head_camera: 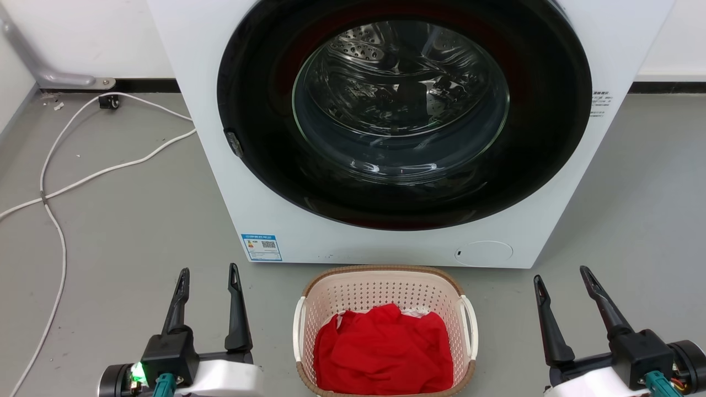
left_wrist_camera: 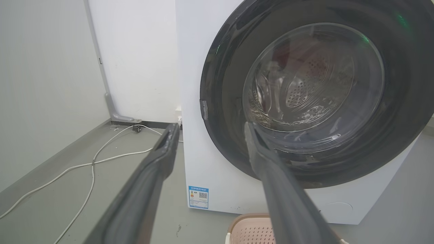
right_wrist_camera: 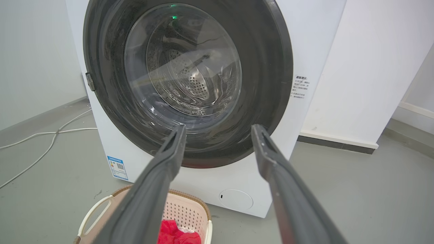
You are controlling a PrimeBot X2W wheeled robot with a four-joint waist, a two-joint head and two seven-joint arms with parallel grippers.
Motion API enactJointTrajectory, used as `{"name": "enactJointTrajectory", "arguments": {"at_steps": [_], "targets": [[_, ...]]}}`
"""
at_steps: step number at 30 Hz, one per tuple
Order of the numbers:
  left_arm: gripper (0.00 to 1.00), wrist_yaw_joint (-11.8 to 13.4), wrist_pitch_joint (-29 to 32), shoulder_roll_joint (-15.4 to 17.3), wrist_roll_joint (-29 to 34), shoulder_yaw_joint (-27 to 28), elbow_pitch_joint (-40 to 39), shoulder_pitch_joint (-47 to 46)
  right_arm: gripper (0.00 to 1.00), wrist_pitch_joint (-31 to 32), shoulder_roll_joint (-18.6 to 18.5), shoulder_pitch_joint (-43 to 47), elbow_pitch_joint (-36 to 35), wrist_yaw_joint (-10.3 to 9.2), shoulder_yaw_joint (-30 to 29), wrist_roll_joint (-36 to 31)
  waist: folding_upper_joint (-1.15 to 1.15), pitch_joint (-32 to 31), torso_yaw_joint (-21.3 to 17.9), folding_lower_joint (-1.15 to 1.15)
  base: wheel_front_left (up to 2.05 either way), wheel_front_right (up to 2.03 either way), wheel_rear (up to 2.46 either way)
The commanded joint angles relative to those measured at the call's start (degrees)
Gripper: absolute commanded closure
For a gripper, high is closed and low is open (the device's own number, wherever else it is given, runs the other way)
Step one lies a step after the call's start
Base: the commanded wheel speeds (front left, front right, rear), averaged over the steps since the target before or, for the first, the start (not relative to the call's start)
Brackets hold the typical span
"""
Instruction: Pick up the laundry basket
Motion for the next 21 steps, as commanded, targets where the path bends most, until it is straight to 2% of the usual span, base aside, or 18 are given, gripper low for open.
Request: {"name": "enactJointTrajectory", "arguments": {"at_steps": [1, 21], "targets": [[0.00, 0.3, -0.4, 0.1, 0.7, -0.1, 0.2, 0.3, 0.00, -0.1, -0.1, 0.4, 0.1, -0.02, -0.1, 0.3, 0.00, 0.0, 0.0, 0.00, 0.00, 0.00, 0.00], [0.00, 0.8, -0.4, 0.1, 1.0, -0.3, 0.7, 0.5, 0.00, -0.1, -0.1, 0.1, 0.3, -0.02, 0.0, 0.2, 0.00, 0.3, -0.1, 0.00, 0.00, 0.00, 0.00]]}}
